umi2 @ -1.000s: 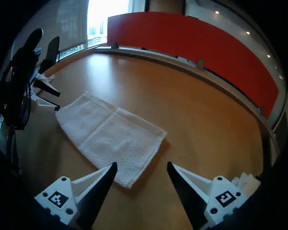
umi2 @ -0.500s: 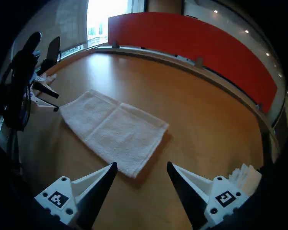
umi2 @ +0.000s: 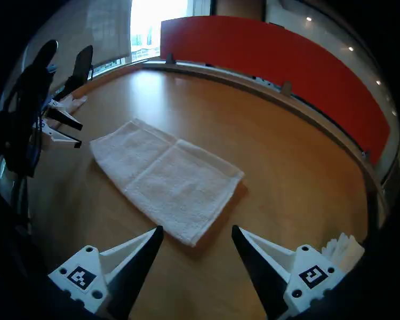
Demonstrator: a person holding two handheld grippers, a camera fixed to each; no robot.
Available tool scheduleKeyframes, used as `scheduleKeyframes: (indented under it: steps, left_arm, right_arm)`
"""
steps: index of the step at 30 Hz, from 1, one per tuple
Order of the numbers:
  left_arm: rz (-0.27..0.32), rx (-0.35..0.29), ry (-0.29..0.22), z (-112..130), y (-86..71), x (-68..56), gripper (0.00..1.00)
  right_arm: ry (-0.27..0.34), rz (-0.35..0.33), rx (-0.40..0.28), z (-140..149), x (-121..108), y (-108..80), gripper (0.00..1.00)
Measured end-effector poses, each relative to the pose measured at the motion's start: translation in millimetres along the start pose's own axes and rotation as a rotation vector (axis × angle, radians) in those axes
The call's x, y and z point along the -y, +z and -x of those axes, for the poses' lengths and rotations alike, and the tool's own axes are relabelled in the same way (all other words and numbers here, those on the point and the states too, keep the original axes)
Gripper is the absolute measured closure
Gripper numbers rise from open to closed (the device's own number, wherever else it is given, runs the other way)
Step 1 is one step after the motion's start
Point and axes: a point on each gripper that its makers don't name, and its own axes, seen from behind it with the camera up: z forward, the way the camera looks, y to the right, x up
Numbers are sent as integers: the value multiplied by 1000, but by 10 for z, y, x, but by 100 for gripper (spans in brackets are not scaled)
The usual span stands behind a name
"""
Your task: Fold towel
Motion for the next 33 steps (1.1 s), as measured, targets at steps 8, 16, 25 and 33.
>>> scheduleKeyframes:
  steps: [8, 16, 25, 33]
  left_arm:
    - [-35, -17, -69, 169, -175, 40, 7]
    - [-62, -22, -114, 334, -305, 70, 7]
    - [-86, -37, -135, 437, -435, 98, 7]
    - [-106, -37, -144, 572, -544, 105, 7]
  right_arm:
    - [-39, -32, 21, 44, 21, 20, 9]
    - [-72, -55, 42, 56, 34, 33, 17]
    - [-92, -90, 75, 113, 93, 58, 28]
    - [-84, -115, 112, 228, 107, 98, 46]
